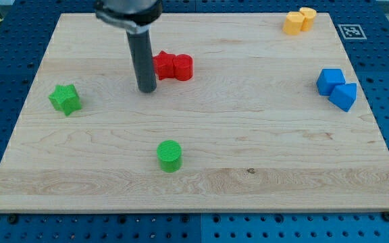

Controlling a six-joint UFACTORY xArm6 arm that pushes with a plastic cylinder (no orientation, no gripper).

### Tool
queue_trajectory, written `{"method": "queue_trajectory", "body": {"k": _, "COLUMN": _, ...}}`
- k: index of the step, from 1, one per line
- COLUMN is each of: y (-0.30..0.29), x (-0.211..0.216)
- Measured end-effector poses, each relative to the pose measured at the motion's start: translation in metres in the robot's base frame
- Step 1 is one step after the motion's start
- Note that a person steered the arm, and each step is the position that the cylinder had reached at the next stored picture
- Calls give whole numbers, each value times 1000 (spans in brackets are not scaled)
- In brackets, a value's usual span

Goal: Push the green star upwards

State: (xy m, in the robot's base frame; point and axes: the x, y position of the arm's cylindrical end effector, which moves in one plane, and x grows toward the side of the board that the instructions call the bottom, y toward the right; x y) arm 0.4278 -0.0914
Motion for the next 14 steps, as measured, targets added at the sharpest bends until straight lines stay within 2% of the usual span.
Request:
{"method": "queue_trajectory", "body": {"k": 1, "y": -24, "x": 38}}
{"method": "queue_trajectory", "body": {"k": 3, "y": -113, "x": 66}}
{"method": "queue_trajectory", "body": {"k": 5, "y": -107, "x": 30}}
{"method": "queue_trajectory", "body": {"k": 7, "y": -112, "x": 36}}
{"method": "queue_trajectory", "body": {"k": 8, "y": -136, "x": 50}}
{"method": "queue_trajectory", "body": {"k": 12, "y": -141, "x": -4}}
{"method": "queue_trajectory", "body": {"k": 14, "y": -134, "x": 6}}
